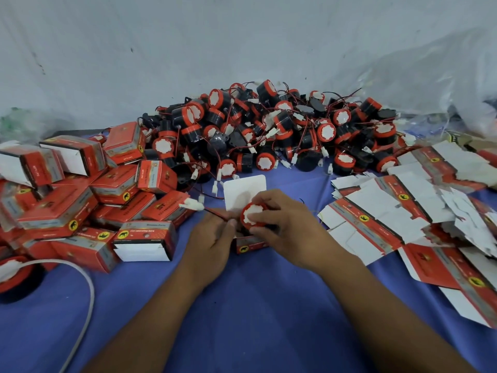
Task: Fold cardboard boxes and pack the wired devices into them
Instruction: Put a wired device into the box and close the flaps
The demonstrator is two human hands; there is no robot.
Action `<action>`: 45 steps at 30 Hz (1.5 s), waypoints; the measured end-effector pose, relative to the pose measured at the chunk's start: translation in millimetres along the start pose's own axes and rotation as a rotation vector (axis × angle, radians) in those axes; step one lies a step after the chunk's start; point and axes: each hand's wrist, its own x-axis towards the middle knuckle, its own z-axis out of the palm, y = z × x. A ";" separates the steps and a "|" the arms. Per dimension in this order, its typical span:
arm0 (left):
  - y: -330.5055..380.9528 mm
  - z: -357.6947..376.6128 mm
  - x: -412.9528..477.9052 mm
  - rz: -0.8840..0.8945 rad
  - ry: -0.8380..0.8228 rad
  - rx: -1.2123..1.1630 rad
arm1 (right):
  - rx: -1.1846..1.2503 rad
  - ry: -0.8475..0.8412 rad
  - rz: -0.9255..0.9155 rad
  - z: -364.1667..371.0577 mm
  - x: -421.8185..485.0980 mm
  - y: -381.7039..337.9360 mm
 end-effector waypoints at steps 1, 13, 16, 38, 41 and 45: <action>0.1 0.5 0.3 0.000 0.015 -0.007 | -0.006 -0.022 0.005 1.4 -0.2 -1.8; -6.2 3.2 1.8 0.118 0.077 0.225 | -0.027 -0.009 0.008 5.7 2.2 -12.4; -6.3 4.7 0.0 0.185 -0.042 0.240 | 0.120 0.095 -0.022 2.7 3.6 -20.8; -3.5 -2.8 6.4 -0.317 0.084 -0.250 | 0.163 0.232 0.040 10.8 2.4 -18.8; -3.7 -4.0 9.0 -0.405 0.124 -0.269 | 0.149 0.207 0.009 12.4 4.4 -18.5; -3.5 -4.0 10.3 -0.481 0.165 -0.263 | 0.152 0.226 -0.082 18.6 4.8 -21.7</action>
